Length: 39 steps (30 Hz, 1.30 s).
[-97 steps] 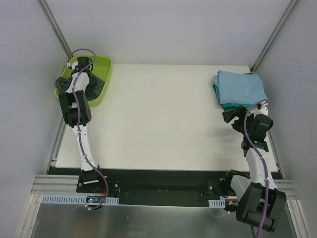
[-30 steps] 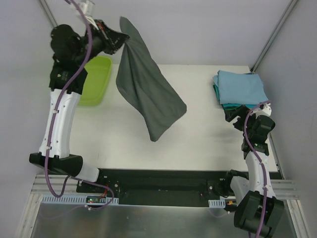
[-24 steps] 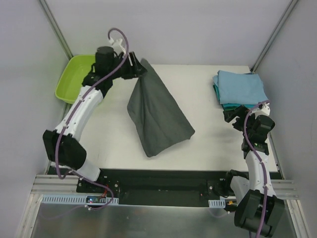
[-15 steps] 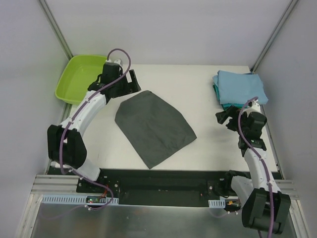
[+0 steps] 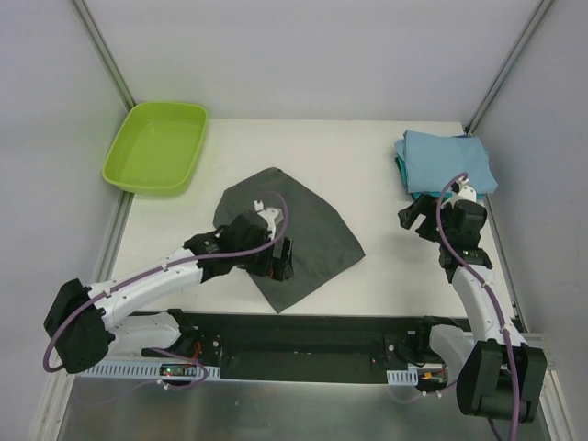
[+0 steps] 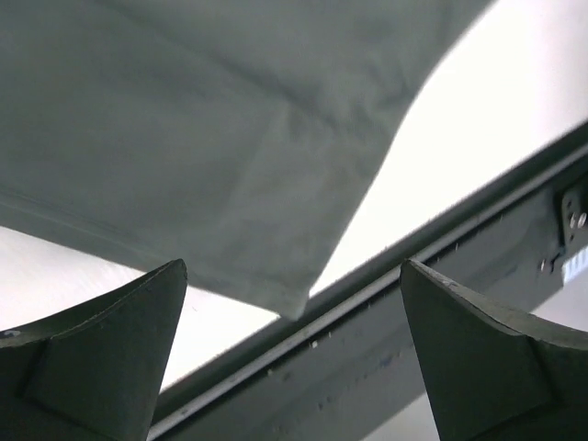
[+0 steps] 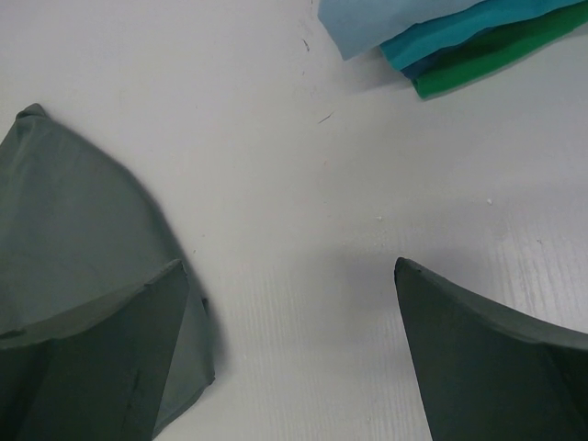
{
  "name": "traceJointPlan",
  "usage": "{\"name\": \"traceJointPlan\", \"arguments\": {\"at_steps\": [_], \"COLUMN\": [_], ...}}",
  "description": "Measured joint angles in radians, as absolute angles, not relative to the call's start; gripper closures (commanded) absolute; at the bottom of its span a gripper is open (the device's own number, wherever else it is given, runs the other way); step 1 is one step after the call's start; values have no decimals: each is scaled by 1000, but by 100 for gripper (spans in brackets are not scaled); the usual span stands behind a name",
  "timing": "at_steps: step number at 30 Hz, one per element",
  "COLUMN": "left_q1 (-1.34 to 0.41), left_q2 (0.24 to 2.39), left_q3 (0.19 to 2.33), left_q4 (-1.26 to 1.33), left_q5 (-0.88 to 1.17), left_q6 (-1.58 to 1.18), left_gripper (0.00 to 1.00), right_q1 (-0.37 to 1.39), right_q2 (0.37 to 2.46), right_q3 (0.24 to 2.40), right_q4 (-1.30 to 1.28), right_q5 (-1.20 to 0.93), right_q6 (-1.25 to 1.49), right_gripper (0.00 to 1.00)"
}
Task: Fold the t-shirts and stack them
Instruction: Move the tshirt to the center of the board, then flatten out the tshirt
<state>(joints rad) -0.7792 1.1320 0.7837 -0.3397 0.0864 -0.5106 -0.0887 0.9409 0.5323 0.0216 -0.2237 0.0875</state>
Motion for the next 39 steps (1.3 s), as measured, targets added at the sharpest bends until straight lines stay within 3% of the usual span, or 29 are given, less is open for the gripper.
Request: {"name": "traceJointPlan", "arguments": {"at_steps": [5,13,26,30,39], "left_q1": [-954,-1094,-1133,-1133,-1130], "left_q2": [1161,1414,1539,1579,1585], "left_q3": [739,778,850,881,1011], "left_q4": [-362,-411,-473,-519,-632], "left_q5": [104,107,33,-17,-270], "left_q6": [-577,-632,-674,-700,-707], "left_gripper": [3,10,58,100,100], "right_q1": [-87,-87,-87,-87,-70], "right_q2": [971,974,974,974,975], "right_q3": [549,551,552,552,556], "right_q4": [5,-6,-16,-19,-37], "right_q5": [-224,-223,-214,-212,-213], "right_q6": [88,84,76,73,65], "right_gripper": [4,4,4,4,4]}}
